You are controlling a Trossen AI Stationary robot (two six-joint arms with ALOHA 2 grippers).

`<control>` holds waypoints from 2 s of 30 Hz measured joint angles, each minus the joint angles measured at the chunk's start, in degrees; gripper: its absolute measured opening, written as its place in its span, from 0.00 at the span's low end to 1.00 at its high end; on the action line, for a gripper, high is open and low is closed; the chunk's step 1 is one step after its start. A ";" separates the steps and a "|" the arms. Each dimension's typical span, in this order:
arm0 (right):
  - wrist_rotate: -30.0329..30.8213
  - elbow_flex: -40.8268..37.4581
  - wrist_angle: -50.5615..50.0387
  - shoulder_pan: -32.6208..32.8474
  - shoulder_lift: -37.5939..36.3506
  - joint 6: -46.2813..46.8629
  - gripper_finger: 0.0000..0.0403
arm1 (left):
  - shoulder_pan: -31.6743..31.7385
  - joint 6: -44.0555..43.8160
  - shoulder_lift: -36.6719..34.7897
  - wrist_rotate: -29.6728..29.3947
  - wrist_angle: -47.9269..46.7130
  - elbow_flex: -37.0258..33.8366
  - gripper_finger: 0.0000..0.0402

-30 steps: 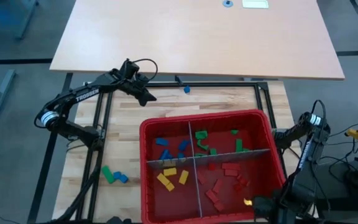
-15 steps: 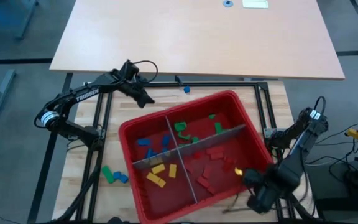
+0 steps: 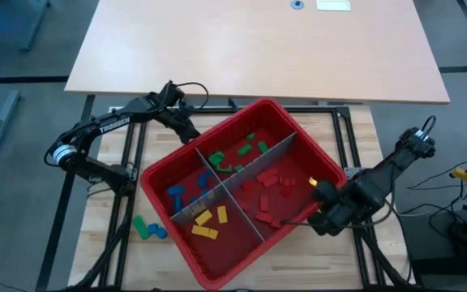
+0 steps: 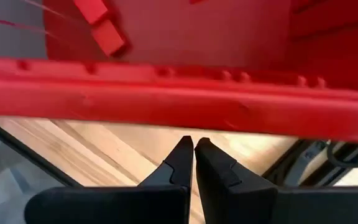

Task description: Sort blocks

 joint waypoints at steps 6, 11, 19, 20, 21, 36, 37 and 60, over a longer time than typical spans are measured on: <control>2.18 -3.54 0.20 -0.75 -5.96 2.98 0.00 | -3.74 -4.08 -0.01 0.39 5.12 -0.07 0.00; 1.58 -5.05 -0.40 -0.57 -9.49 5.42 0.00 | -6.62 -6.90 0.07 -0.50 8.83 -0.13 0.00; 2.73 -5.63 -2.47 -0.57 -11.50 6.64 0.00 | -7.42 -8.19 0.09 0.47 8.88 -0.15 0.00; 2.81 -5.66 -2.75 -0.57 -11.65 6.64 0.00 | -7.60 -8.19 0.09 0.50 8.92 -0.15 0.00; 2.81 -5.68 -2.92 -0.57 -11.79 6.64 0.00 | -7.84 -8.19 0.09 0.51 8.94 -0.15 0.00; 7.54 -5.53 -6.12 -0.69 -14.90 8.89 0.00 | -12.14 -5.17 0.07 5.97 12.58 -0.06 0.00; 7.66 -5.54 -6.29 -0.75 -15.32 9.46 0.00 | -12.32 -5.14 0.07 6.22 12.62 0.11 0.00; 35.57 1.23 8.75 -0.28 -25.43 -12.32 0.00 | -7.70 6.40 -12.27 -7.53 -25.45 1.13 0.00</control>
